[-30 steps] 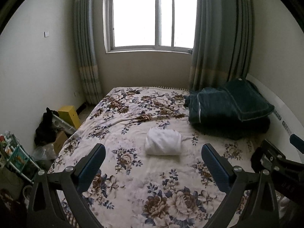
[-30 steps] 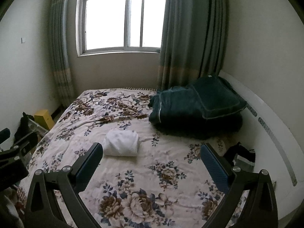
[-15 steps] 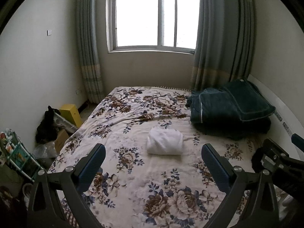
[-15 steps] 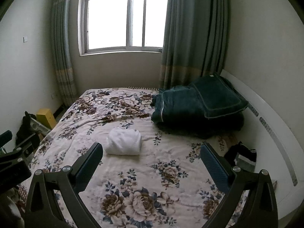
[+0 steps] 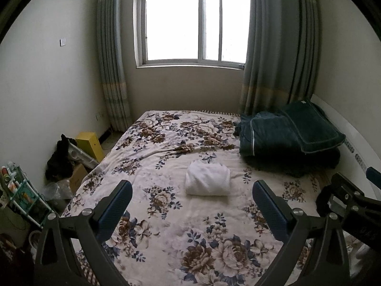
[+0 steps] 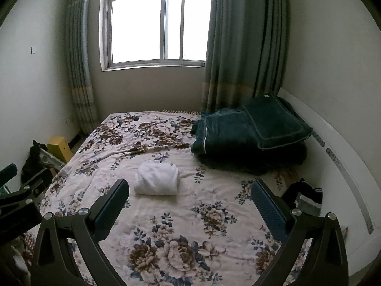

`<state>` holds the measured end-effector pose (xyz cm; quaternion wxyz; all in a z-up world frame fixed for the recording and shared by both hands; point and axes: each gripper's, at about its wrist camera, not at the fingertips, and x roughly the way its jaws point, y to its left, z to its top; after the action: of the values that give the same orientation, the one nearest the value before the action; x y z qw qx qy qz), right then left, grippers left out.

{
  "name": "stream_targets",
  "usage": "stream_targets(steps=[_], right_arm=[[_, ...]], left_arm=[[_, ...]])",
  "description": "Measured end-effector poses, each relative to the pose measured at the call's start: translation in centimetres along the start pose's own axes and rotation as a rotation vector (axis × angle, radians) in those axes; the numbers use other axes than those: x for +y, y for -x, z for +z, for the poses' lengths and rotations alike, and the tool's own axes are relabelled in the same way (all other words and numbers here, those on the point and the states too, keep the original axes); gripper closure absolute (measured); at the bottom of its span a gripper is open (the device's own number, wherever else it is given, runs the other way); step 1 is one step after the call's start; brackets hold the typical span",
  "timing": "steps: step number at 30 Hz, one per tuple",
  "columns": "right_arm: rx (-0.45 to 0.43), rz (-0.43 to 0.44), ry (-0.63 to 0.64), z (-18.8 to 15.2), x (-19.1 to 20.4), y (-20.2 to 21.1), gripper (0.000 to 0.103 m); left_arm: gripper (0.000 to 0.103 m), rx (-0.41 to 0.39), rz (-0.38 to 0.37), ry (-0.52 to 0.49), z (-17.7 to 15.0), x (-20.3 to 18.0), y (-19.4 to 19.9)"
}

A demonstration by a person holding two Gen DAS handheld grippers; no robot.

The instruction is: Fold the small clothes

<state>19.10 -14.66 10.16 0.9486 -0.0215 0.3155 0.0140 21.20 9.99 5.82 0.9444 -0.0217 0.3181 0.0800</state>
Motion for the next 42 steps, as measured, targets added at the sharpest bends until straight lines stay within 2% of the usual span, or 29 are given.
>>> stream_targets(steps=[7, 42], right_arm=[[0.009, 0.006, -0.008, -0.1, 0.4, 0.1, 0.000], [-0.006, -0.010, -0.026, -0.8, 0.8, 1.5, 0.000]], left_arm=[[0.000, -0.010, -0.002, -0.003, 0.8, 0.1, 0.2], [0.000, -0.043, 0.023, -0.005, 0.0, -0.2, 1.4]])
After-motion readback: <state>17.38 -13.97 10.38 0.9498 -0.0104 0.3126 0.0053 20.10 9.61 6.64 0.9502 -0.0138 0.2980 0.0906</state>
